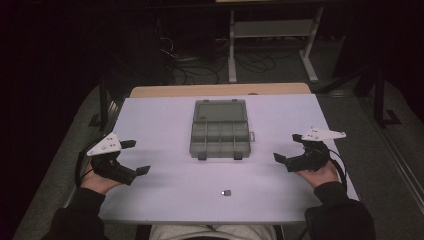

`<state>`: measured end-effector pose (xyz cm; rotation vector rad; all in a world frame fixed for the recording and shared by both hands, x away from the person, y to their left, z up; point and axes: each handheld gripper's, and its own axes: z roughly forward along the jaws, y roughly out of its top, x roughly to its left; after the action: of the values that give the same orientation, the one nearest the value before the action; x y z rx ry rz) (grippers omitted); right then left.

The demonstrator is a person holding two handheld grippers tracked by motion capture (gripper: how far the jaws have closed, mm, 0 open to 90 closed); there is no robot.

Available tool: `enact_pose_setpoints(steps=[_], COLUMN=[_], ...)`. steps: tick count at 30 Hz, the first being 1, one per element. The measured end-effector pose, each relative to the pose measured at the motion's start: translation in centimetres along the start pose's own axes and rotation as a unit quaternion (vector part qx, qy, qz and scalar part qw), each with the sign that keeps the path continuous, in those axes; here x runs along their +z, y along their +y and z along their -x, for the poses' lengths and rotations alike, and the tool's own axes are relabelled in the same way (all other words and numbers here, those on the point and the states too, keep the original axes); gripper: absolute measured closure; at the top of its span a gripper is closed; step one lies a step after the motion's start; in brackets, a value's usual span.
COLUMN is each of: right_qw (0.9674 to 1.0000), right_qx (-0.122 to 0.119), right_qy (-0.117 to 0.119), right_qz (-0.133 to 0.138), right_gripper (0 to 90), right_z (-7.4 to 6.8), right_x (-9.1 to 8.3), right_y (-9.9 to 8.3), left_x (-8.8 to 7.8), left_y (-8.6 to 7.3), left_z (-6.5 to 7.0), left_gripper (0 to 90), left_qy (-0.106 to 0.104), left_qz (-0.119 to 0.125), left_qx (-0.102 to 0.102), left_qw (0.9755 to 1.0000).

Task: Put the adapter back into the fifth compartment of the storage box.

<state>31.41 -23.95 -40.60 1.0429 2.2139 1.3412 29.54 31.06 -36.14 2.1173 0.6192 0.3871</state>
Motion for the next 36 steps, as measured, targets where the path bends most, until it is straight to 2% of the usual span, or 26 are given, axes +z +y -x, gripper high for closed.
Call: enact_pose_setpoints(steps=[9, 13, 18, 30, 33, 34, 36], right_qw=[1.0, 1.0, 1.0, 0.9999, 0.9999, 0.9999, 0.9998], right_qx=[-0.003, -0.004, -0.003, -0.007, -0.007, -0.007, -0.013], right_qy=[0.001, 0.002, 0.006, 0.008, 0.009, 0.009, 0.009], right_qz=[-0.002, -0.003, -0.006, -0.007, -0.007, -0.007, -0.01], right_gripper=[0.0, 0.0, 0.0, 0.0, 0.0, 0.0, 0.0], right_z=[0.0, -0.1, -0.1, -0.2, -0.2, -0.2, -0.4], right_x=[0.0, 0.1, 0.1, 0.2, 0.2, 0.2, 0.4], right_y=[0.0, 0.0, 0.0, 0.0, 0.0, 0.0, 0.0], left_x=[1.4, 1.6, 2.7, 4.3, 4.3, 4.7, 5.0], left_y=[1.4, 1.5, 2.3, 3.6, 3.6, 3.7, 3.8], left_z=[0.7, 0.8, 1.3, 2.3, 2.3, 2.8, 2.9], left_gripper=[0.0, 0.0, 0.0, 0.0, 0.0, 0.0, 0.0], left_qy=[-0.022, -0.025, -0.039, -0.064, -0.064, -0.07, -0.073], left_qz=[-0.013, -0.015, -0.023, -0.021, -0.021, -0.022, -0.024], left_qx=[0.015, 0.017, 0.028, 0.039, 0.039, 0.044, 0.044], left_qw=[0.9996, 0.9994, 0.9986, 0.997, 0.997, 0.9964, 0.9961])
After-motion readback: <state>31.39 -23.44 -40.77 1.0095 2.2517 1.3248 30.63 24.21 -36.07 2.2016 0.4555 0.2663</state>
